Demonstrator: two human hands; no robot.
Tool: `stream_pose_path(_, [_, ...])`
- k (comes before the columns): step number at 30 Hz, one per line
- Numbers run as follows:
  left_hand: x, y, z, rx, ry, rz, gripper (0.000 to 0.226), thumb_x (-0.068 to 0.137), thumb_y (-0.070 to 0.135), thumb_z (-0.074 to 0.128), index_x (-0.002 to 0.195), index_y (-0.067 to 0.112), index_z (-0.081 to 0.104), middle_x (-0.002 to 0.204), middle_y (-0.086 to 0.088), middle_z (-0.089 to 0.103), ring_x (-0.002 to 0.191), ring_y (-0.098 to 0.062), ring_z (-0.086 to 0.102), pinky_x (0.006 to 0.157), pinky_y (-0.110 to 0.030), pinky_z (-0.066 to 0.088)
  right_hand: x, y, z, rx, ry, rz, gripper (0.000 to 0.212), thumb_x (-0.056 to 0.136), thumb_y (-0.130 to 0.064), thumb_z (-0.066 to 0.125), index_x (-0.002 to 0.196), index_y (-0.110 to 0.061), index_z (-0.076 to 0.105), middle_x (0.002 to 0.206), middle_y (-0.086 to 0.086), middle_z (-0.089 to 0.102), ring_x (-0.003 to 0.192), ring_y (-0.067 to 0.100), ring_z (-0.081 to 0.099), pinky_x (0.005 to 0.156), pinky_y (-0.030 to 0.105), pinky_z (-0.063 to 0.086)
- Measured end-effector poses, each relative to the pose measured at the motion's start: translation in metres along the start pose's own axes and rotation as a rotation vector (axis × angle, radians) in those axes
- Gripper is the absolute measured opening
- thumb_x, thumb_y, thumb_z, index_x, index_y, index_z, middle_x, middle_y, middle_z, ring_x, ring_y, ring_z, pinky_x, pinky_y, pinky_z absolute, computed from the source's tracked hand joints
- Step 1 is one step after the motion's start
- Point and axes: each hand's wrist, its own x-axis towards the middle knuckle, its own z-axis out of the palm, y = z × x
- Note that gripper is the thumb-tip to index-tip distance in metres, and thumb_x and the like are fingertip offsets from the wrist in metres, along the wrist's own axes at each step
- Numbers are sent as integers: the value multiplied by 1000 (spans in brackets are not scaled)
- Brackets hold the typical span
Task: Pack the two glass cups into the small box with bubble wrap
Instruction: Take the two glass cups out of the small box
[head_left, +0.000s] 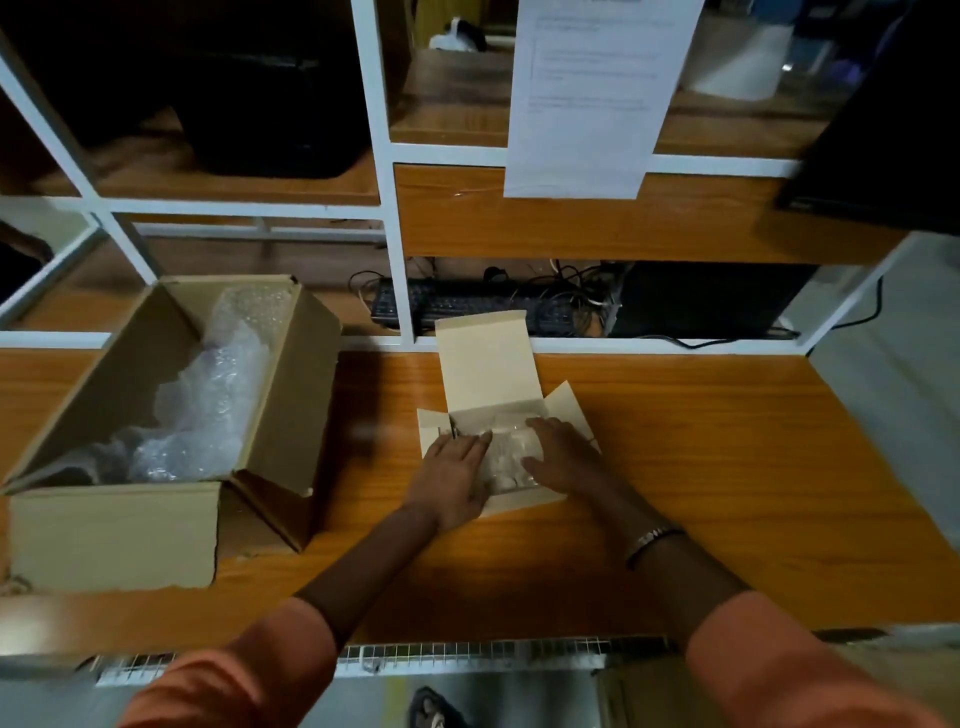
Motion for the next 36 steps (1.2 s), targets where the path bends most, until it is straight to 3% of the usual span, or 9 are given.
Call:
stream_pose_path(8, [31, -5, 7, 103, -140, -50, 79, 96, 65, 50, 159, 20, 37, 160, -9, 47, 157, -26, 25, 131, -46, 4, 35, -1, 5, 8, -52, 15, 74, 98, -41, 61, 162, -21, 28, 168, 5, 31, 150, 31, 37, 115, 52, 42])
stream_pose_path(14, [32, 3, 12, 129, -118, -101, 67, 98, 60, 51, 154, 24, 45, 153, -9, 55, 151, -28, 34, 130, -46, 6, 53, 11, 3, -24, -87, -61, 71, 96, -34, 68, 158, -18, 38, 164, 8, 38, 147, 29, 42, 115, 43, 42])
stream_pose_path(19, [30, 12, 16, 80, -19, -124, 45, 101, 41, 54, 141, 21, 57, 134, -14, 68, 131, -30, 58, 125, -38, 21, 57, 14, 4, -107, -76, -138, 64, 94, -29, 72, 151, -15, 48, 153, 11, 51, 137, 33, 52, 106, 41, 47])
stream_pose_path(23, [27, 20, 15, 49, 24, -196, 43, 104, 32, 53, 144, 19, 58, 133, -16, 69, 130, -33, 58, 121, -39, 33, 51, 17, 0, -45, -32, -195, 52, 93, -25, 74, 142, -20, 57, 143, 7, 58, 128, 30, 58, 99, 40, 51])
stream_pose_path(27, [23, 32, 10, -65, 114, -311, 38, 102, 27, 56, 138, 19, 65, 126, -15, 71, 122, -33, 61, 99, -42, 56, 41, 24, -4, -18, -11, -238, 46, 91, -27, 76, 135, -17, 64, 134, 7, 62, 118, 30, 64, 93, 42, 57])
stream_pose_path(33, [15, 55, -6, -119, 204, -407, 28, 102, 28, 53, 124, 20, 69, 110, -13, 73, 106, -32, 68, 82, -39, 59, 21, 37, -17, 7, 25, -313, 11, 98, -19, 68, 103, -16, 77, 107, 3, 70, 96, 23, 69, 80, 41, 61])
stream_pose_path(36, [8, 68, -13, -119, 264, -436, 29, 104, 29, 52, 123, 19, 71, 105, -12, 76, 107, -32, 68, 81, -40, 57, 4, 40, -35, 34, 79, -372, 15, 101, -20, 62, 94, -22, 74, 103, -4, 68, 92, 18, 68, 76, 39, 60])
